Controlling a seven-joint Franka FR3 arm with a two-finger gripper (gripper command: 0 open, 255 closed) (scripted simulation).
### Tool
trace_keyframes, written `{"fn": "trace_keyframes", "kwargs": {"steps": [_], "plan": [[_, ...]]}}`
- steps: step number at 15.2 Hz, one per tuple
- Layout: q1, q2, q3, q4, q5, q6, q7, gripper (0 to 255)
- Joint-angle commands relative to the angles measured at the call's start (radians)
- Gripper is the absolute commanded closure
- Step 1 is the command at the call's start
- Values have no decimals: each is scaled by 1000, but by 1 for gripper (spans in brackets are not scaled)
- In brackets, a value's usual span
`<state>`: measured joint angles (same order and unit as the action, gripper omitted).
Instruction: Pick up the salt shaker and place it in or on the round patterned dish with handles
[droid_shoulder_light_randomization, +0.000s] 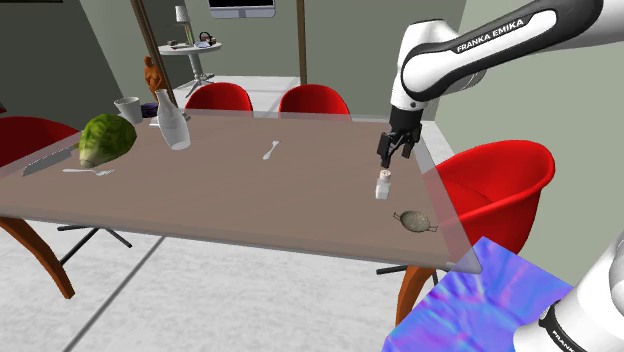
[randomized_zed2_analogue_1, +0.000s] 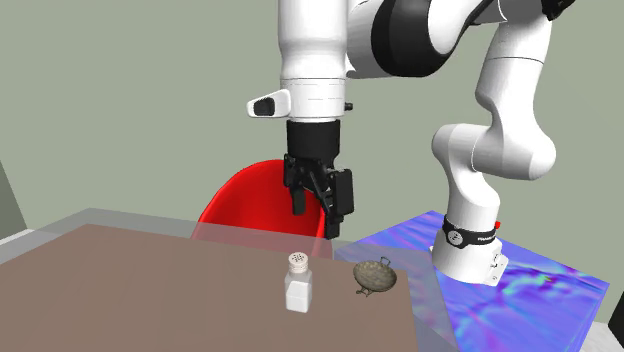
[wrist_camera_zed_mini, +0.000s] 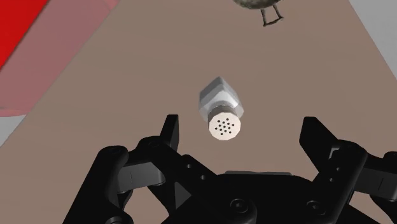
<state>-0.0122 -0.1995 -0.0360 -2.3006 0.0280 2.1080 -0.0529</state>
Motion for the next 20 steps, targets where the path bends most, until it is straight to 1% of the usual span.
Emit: {"fn": "trace_keyframes", "kwargs": {"steps": [1,2,9,17,18,20], "plan": [[-3,79,-1,31,-6,44,11,0],[-3,84,-1,34,-6,47,12,0],[-2,136,0,-18,-2,150,9,0],[-2,136,0,-18,-2,150,9,0],[-2,136,0,-18,-2,150,9,255],[-2,136,0,-18,-2,150,9,255]]}}
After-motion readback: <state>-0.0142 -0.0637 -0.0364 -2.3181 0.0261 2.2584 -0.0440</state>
